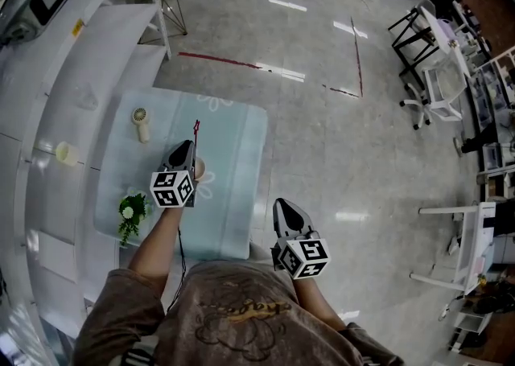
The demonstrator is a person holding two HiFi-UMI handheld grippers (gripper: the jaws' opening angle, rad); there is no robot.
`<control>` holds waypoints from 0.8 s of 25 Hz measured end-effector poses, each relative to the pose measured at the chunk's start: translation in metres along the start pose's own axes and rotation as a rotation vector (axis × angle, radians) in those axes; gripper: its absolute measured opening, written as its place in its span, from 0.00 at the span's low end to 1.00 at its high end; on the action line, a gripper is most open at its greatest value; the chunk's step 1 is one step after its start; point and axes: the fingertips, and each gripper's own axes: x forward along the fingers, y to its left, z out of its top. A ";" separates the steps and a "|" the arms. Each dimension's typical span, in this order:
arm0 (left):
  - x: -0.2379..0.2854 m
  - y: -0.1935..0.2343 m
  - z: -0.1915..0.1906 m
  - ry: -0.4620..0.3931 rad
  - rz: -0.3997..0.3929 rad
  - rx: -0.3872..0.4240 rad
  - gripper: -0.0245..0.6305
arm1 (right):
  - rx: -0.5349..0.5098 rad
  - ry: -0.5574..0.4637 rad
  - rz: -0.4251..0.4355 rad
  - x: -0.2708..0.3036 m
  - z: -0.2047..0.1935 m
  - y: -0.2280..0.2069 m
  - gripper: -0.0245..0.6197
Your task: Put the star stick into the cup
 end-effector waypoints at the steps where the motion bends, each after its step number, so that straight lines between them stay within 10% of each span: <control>1: -0.003 -0.001 0.002 -0.003 0.000 -0.002 0.09 | -0.001 -0.002 0.005 0.000 0.001 0.001 0.04; 20: -0.116 -0.059 0.075 -0.122 -0.072 -0.013 0.09 | -0.079 -0.066 0.177 0.013 0.026 0.037 0.04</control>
